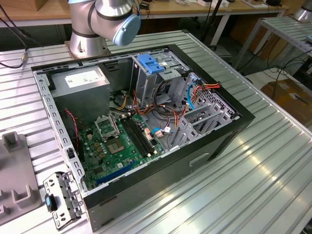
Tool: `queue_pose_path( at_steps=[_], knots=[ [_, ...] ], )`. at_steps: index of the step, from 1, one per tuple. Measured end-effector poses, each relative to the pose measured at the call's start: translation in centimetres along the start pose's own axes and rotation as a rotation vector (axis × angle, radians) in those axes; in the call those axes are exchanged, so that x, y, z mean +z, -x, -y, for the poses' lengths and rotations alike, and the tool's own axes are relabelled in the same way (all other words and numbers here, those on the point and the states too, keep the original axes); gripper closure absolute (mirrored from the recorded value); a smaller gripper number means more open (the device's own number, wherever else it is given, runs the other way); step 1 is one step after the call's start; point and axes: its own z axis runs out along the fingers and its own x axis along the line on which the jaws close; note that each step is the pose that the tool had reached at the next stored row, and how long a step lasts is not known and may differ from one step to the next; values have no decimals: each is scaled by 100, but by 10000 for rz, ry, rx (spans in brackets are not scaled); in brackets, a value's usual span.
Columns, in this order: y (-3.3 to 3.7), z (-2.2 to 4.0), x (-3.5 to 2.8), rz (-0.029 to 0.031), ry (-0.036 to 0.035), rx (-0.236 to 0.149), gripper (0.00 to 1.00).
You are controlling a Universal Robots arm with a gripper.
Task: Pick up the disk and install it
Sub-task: 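Pick up the disk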
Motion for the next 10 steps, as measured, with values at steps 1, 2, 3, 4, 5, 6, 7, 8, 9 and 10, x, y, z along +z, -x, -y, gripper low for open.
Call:
queue_pose_path(
  at_steps=[1, 2, 3, 4, 5, 6, 7, 8, 9, 10],
  knots=[
    [0, 0, -4, -1, 1, 0, 63],
    [0, 0, -8, -1, 1, 0, 63],
    [0, 0, -13, -1, 1, 0, 63],
    [1, 0, -18, -1, 1, 0, 63],
    [1, 0, -22, -1, 1, 0, 63],
    [1, 0, -26, -1, 1, 0, 63],
    [1, 0, -30, 0, 0, 0, 63],
    [1, 0, -34, -1, 0, 0, 63],
    [2, 0, -39, -1, 1, 0, 63],
    [2, 0, -43, 0, 0, 0, 63]
  ],
)
